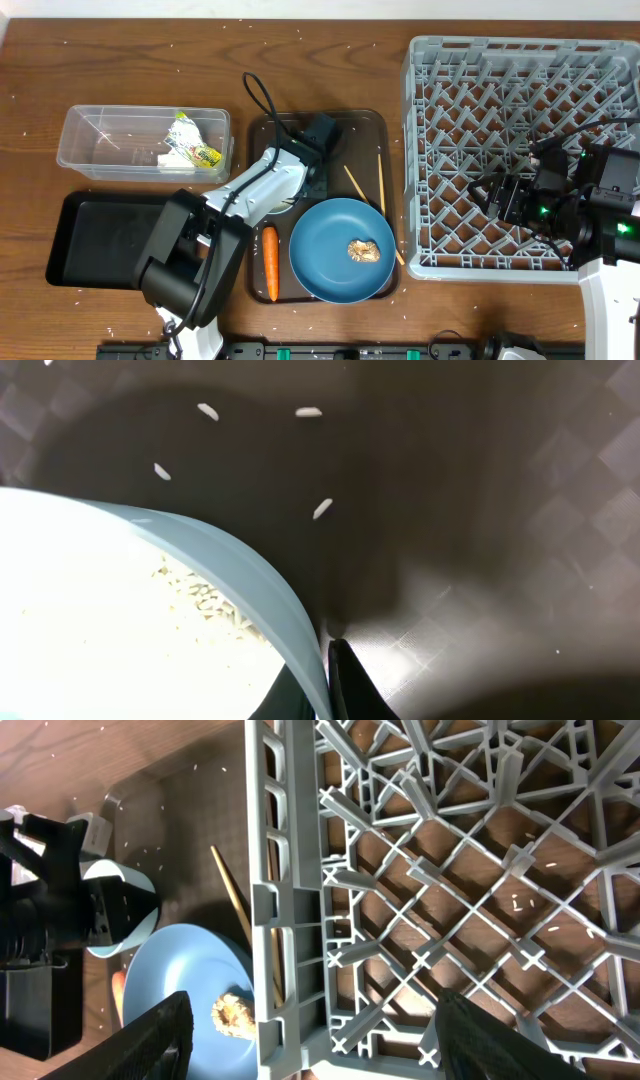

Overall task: Sort waste into correct bins and load items into the dishwasher rack
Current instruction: 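Grasp the rim of the light-blue rice bowl with the left gripper, then carry the bowl left over the black tray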

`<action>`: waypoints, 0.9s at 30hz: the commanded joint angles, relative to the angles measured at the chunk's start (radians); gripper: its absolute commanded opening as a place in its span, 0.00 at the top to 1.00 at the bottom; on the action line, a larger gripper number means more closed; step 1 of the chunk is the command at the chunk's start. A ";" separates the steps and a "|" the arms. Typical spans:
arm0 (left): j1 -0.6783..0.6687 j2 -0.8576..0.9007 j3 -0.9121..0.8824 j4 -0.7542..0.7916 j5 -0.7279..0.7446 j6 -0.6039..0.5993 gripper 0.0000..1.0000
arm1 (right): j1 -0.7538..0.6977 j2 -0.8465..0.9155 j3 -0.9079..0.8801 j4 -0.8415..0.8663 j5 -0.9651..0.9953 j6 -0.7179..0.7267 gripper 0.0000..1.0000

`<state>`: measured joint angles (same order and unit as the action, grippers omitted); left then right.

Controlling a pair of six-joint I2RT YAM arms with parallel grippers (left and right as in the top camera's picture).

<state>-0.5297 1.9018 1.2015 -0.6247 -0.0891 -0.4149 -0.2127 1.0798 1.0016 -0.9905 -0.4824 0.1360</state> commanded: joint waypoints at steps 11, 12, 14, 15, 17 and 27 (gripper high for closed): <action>0.002 -0.306 0.040 -0.139 -0.003 -0.081 0.94 | 0.011 0.000 0.004 -0.001 -0.015 -0.018 0.30; 0.005 -0.334 0.040 -0.146 0.009 -0.082 0.95 | 0.011 0.000 0.004 -0.001 -0.015 -0.018 0.30; 0.018 -0.386 0.040 -0.160 0.039 -0.090 0.94 | 0.011 0.000 0.004 -0.002 -0.015 -0.018 0.29; 0.030 -0.414 0.040 -0.168 0.061 -0.098 0.94 | 0.011 0.000 0.004 -0.003 -0.015 -0.018 0.29; 0.072 -0.468 0.040 -0.189 0.106 -0.113 0.94 | 0.011 0.000 0.004 -0.008 -0.015 -0.018 0.29; 0.494 -0.682 0.034 -0.306 0.390 -0.008 0.94 | 0.011 0.000 0.004 -0.012 -0.015 -0.018 0.29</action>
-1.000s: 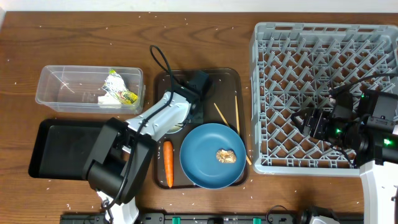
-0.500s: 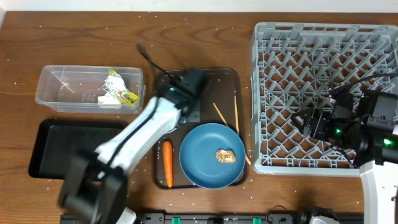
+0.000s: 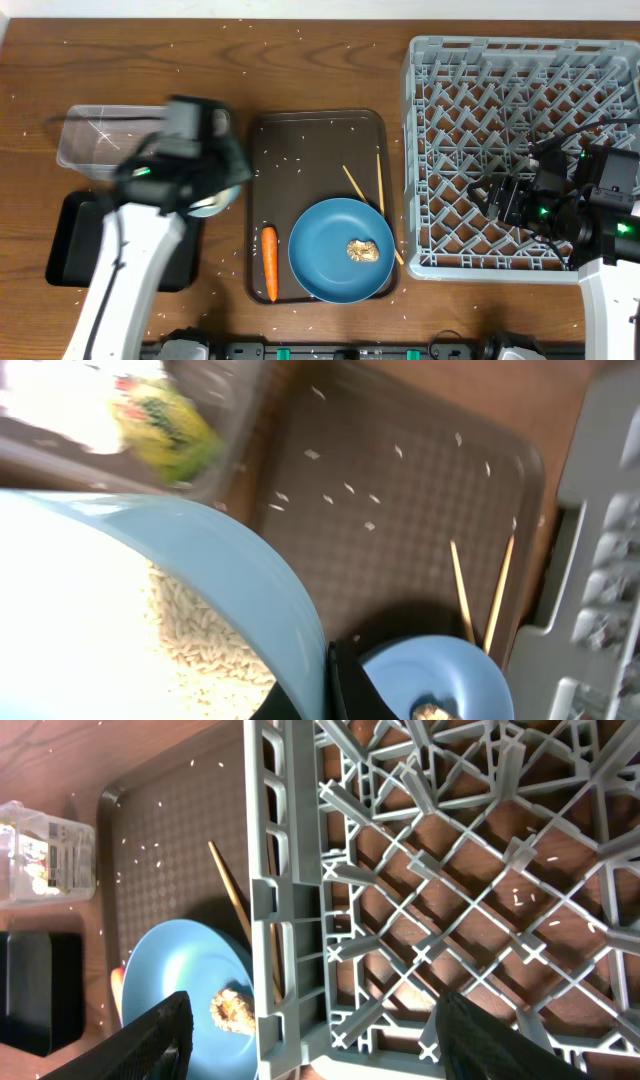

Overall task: Sort waste into correct bins and load items into the dishwasher rack
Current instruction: 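Carry the bowl left over the black tray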

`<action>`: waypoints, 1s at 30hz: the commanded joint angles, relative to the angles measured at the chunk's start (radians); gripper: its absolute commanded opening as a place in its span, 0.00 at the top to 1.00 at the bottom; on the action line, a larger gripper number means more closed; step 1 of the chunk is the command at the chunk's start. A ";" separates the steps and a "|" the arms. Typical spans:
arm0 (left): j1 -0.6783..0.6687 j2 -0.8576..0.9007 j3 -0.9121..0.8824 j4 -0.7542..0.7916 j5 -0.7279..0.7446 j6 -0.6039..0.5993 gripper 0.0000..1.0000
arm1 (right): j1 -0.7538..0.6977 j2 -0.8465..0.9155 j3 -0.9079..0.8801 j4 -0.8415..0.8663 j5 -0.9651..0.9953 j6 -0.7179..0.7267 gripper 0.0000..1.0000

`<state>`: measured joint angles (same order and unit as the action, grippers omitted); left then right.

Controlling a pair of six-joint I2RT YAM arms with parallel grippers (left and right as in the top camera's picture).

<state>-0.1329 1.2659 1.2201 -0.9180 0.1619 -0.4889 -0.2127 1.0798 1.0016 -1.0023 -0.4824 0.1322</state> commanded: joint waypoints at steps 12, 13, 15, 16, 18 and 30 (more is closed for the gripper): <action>0.745 -0.082 -0.210 0.057 0.766 0.362 0.94 | 0.011 0.000 0.004 0.000 -0.015 -0.014 0.29; 0.785 -0.082 -0.237 0.077 0.808 0.376 0.94 | 0.011 0.000 0.004 0.000 -0.015 -0.014 0.29; 0.870 -0.082 -0.301 0.131 0.893 0.381 0.94 | 0.011 0.000 0.004 0.000 -0.015 -0.014 0.29; 0.908 -0.082 -0.334 0.163 0.935 0.382 0.94 | 0.011 0.000 0.004 -0.001 -0.015 -0.014 0.29; 1.001 -0.082 -0.419 0.254 1.033 0.385 0.94 | 0.011 0.000 0.004 -0.001 -0.015 -0.014 0.29; 1.342 -0.053 -0.708 0.615 1.410 0.433 0.94 | 0.011 0.000 0.004 -0.002 -0.016 -0.014 0.29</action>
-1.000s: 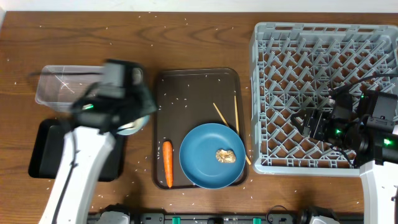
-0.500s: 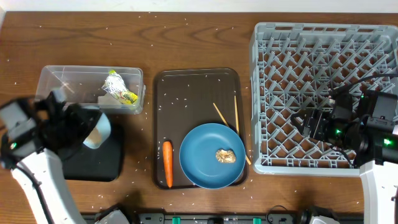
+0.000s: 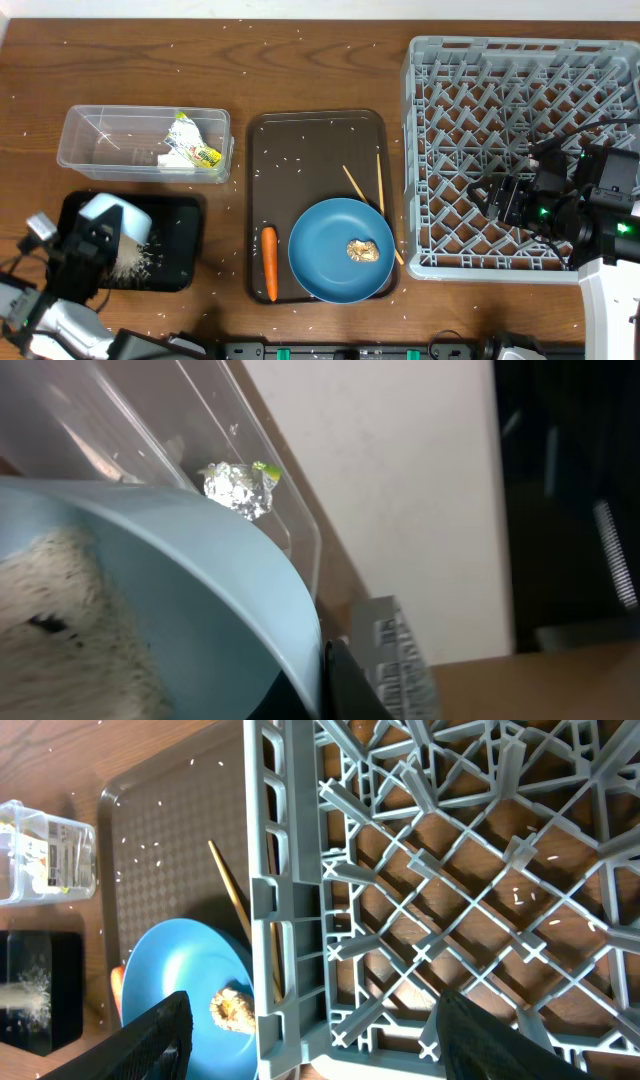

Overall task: Sort waste into correct bins and load items into the dishwasher rack
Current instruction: 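Carry the bowl left over the black tray, then tip the bowl to pour the rice onto the black tray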

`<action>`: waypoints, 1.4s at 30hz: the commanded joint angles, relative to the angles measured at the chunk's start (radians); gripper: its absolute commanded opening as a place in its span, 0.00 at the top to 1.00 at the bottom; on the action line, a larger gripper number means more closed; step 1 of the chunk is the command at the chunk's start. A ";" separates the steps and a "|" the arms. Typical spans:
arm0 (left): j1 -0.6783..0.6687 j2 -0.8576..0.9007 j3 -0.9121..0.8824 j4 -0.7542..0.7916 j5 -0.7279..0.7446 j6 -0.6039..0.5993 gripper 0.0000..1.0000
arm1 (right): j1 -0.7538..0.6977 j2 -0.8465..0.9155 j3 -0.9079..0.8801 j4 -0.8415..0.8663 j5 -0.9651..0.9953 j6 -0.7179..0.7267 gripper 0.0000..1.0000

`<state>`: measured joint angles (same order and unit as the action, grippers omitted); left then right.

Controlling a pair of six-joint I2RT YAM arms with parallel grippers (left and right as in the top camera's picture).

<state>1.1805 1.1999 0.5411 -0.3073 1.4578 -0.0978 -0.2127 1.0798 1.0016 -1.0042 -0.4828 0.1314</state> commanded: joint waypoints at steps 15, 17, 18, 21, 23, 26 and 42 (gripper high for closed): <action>0.035 0.040 -0.048 0.009 0.113 0.135 0.94 | 0.011 0.000 0.004 0.000 -0.015 0.003 0.28; 0.035 0.040 -0.048 0.013 0.112 0.125 0.94 | 0.011 0.000 0.004 0.002 -0.015 0.003 0.28; 0.035 0.040 -0.048 0.032 0.088 0.134 0.94 | 0.011 0.000 0.004 0.002 -0.015 0.006 0.28; 0.037 0.041 -0.048 0.056 0.051 0.084 0.94 | 0.011 0.000 0.004 0.002 -0.015 0.011 0.28; 0.034 0.040 -0.048 0.071 0.024 0.113 0.94 | 0.011 0.000 0.004 0.002 -0.015 0.014 0.28; 0.034 0.043 -0.048 0.071 -0.003 0.048 0.94 | 0.011 0.000 0.004 0.010 -0.015 0.032 0.28; 0.017 0.040 -0.048 0.064 -0.031 0.057 0.94 | 0.011 0.000 0.004 0.021 -0.015 0.048 0.28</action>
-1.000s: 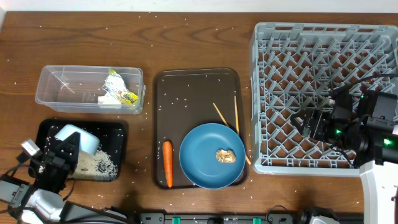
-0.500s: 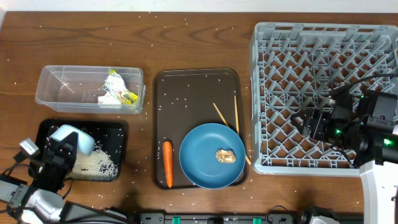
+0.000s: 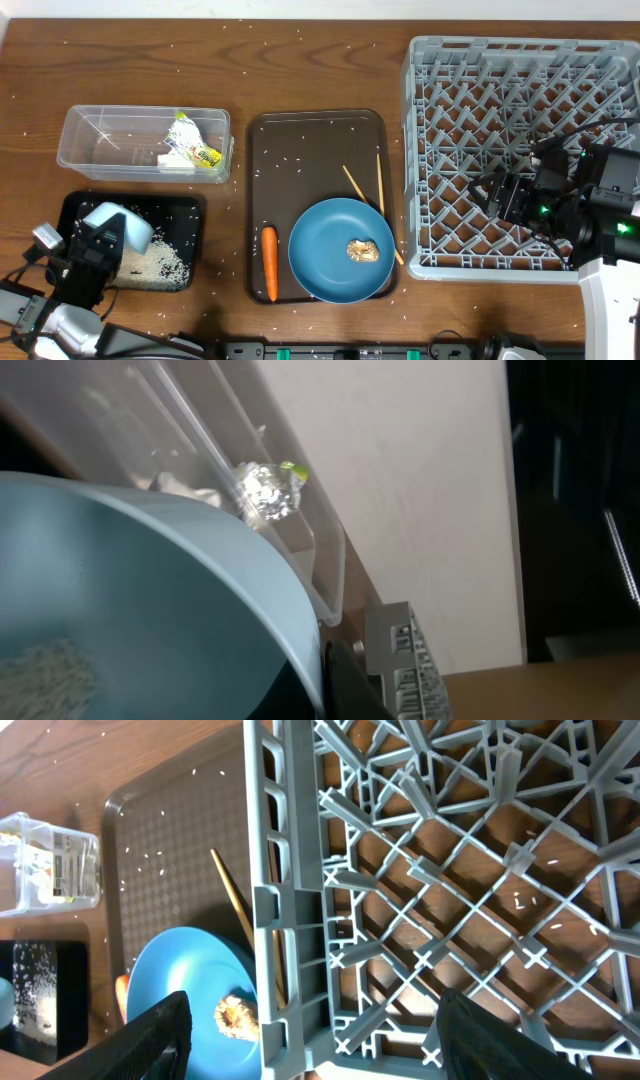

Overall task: Sort waste into correct bins and load items into the dishwasher rack
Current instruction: 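Tip the bowl to pour the rice onto the black tray, then carry the empty bowl right over the dish rack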

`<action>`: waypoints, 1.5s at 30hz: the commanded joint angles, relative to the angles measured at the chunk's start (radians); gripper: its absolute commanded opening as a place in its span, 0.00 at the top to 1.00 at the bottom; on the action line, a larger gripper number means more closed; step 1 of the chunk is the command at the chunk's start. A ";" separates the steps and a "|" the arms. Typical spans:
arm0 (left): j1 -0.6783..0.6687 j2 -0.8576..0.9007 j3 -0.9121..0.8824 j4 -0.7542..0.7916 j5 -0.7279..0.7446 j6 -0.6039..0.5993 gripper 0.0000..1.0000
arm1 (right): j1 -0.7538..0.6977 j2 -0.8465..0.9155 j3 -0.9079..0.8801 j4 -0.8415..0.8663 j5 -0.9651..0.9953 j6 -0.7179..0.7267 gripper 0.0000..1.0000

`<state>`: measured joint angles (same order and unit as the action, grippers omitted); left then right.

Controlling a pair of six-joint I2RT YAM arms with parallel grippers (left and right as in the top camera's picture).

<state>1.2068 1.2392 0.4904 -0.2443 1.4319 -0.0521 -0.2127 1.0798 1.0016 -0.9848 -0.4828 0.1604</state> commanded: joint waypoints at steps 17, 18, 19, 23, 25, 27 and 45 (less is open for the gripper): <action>-0.064 0.009 0.002 0.128 -0.102 -0.171 0.94 | 0.011 0.000 0.004 0.006 -0.015 0.018 0.28; -0.067 0.008 0.002 0.154 -0.032 -0.148 0.94 | 0.011 0.000 0.004 0.006 -0.015 0.018 0.28; -0.076 0.008 0.002 0.187 0.048 -0.070 0.94 | 0.011 0.000 0.004 0.005 -0.015 0.018 0.28; -0.083 0.008 0.002 0.195 0.010 -0.097 0.94 | 0.011 0.000 0.004 0.005 -0.015 0.018 0.28; -0.085 0.008 0.002 0.179 -0.004 -0.085 0.94 | 0.011 0.000 0.004 -0.003 -0.015 0.018 0.28; -0.085 0.009 0.002 0.168 -0.026 -0.106 0.94 | 0.011 0.000 0.004 -0.003 -0.015 0.018 0.28; -0.503 -0.022 0.005 0.912 -0.011 -0.674 0.94 | 0.011 -0.001 0.005 0.027 -0.014 0.018 0.29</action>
<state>0.8413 1.2373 0.4816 0.5152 1.4902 -0.4606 -0.2127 1.0798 1.0016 -0.9661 -0.4824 0.1722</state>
